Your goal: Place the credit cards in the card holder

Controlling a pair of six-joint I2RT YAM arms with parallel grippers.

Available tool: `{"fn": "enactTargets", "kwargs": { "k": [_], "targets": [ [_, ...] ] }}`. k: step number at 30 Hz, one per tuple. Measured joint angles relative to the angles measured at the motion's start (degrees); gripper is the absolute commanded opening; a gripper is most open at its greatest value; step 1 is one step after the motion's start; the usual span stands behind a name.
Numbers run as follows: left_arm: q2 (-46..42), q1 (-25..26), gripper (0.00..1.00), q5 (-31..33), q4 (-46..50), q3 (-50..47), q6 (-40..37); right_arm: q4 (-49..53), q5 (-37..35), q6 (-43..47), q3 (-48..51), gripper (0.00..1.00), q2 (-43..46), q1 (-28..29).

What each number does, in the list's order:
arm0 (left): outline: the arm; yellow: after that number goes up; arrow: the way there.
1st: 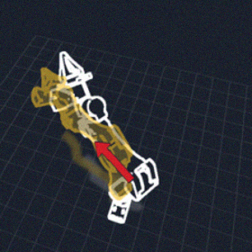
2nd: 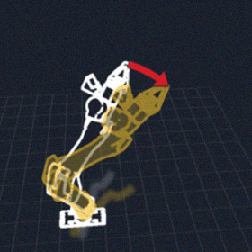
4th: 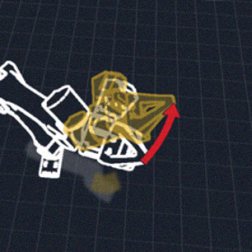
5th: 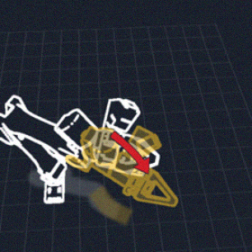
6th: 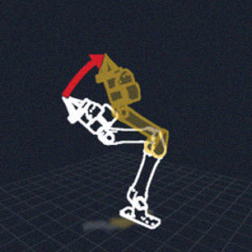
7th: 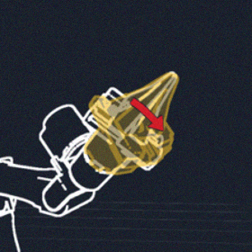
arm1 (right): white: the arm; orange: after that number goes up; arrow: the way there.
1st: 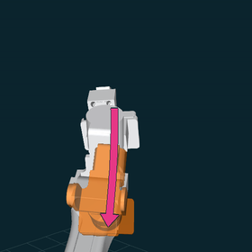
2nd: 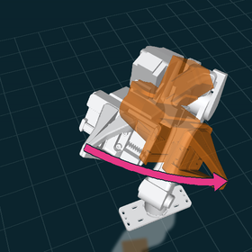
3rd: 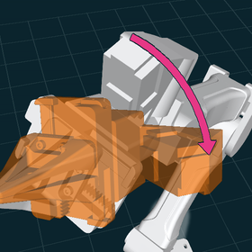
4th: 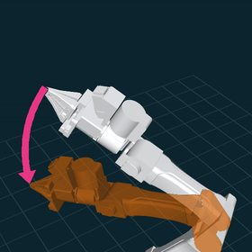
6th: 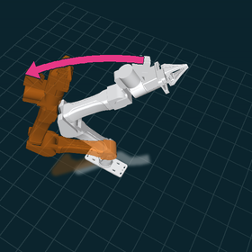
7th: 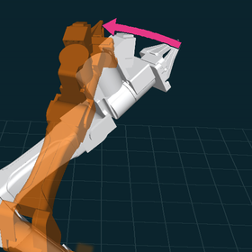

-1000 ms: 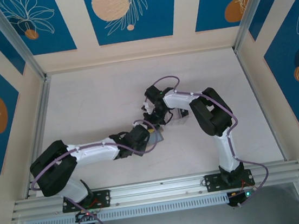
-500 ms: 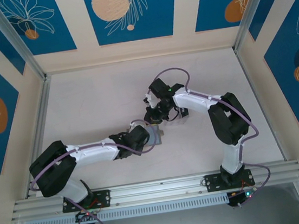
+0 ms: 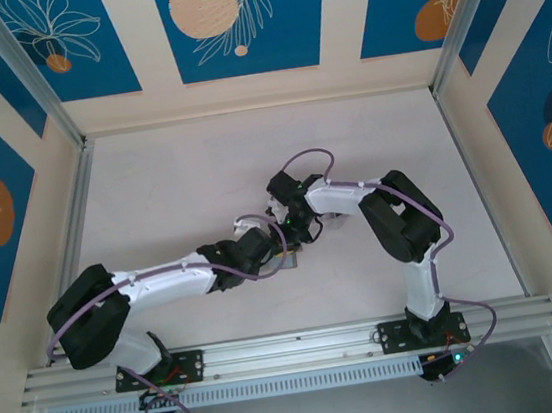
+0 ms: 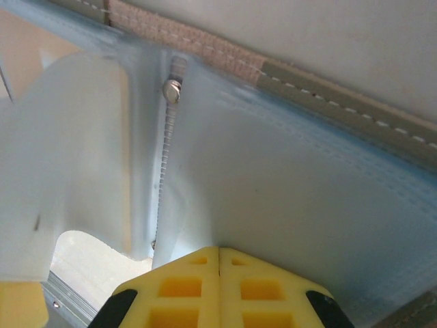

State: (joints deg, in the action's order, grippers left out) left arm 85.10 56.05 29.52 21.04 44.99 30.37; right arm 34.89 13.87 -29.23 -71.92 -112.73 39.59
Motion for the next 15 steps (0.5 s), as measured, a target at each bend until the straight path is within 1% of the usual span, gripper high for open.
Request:
{"fn": "enactTargets", "kwargs": {
  "k": [4, 7, 11, 15],
  "targets": [
    [0.0, -1.7, 0.46, 1.0, 2.3, 0.0, 2.4, -0.2, -0.7, -0.1, 0.3, 0.03, 0.3, 0.2],
    [-0.1, -5.1, 0.46, 0.4, 3.1, -0.3, 3.7, -0.2, -1.3, -0.1, 0.4, 0.03, 0.5, 0.1],
    [-2.4, -10.4, 0.46, -3.1, 3.9, -1.8, 4.5, -0.2, -1.5, -0.1, 1.0, 0.03, 0.9, -0.5],
    [-7.3, -12.4, 0.46, -6.9, 4.5, -2.2, 4.6, 0.5, -2.2, 0.6, 1.6, 0.03, 1.7, -2.1]
  ]
}}
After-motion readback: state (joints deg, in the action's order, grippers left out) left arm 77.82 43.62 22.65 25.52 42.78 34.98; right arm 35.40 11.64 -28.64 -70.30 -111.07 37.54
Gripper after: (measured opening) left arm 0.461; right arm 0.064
